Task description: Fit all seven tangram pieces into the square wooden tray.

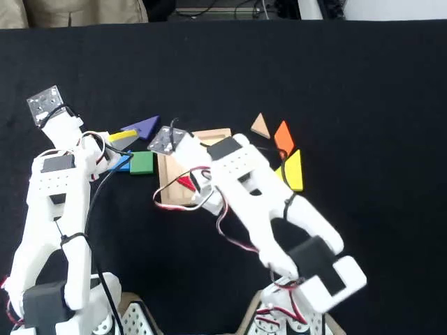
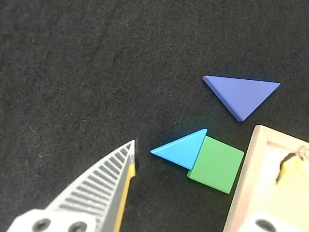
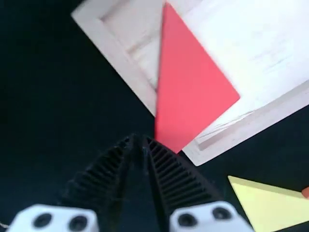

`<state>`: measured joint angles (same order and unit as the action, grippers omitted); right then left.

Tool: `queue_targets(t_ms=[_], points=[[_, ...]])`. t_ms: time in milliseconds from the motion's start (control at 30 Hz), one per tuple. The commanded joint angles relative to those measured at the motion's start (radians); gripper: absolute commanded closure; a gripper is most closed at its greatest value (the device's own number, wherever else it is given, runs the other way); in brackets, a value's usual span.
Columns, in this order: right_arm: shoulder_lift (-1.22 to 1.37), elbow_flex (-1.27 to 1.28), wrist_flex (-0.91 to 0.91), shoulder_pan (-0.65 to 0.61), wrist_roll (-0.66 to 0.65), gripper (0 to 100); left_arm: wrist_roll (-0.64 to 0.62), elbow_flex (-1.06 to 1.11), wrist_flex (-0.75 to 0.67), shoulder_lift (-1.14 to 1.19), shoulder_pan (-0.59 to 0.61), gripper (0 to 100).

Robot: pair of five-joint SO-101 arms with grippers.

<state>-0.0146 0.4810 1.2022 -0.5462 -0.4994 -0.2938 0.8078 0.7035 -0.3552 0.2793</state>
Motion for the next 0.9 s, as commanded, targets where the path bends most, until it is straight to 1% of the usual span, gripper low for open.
queue_targets(t_ms=[0, 200, 333, 600, 733, 867], points=[[0.081, -0.062, -0.021, 0.069, -0.014, 98.8, -0.005, -0.038, -0.014, -0.006, -0.010, 56], [0.202, -0.142, -0.034, 0.114, -0.014, 98.8, -0.005, -0.038, -0.012, -0.006, -0.012, 56], [0.205, -0.176, -0.038, 0.144, -0.014, 98.8, -0.005, -0.038, -0.012, -0.006, -0.012, 56], [0.174, -0.255, -0.048, 0.140, -0.003, 98.8, -0.005, -0.038, -0.014, -0.006, -0.013, 56], [0.186, -0.252, -0.098, 0.152, -0.003, 98.8, -0.005, -0.038, -0.014, -0.006, -0.013, 56], [0.216, -0.246, -0.075, 0.155, -0.003, 98.8, -0.005, -0.038, -0.012, -0.006, -0.013, 56]])
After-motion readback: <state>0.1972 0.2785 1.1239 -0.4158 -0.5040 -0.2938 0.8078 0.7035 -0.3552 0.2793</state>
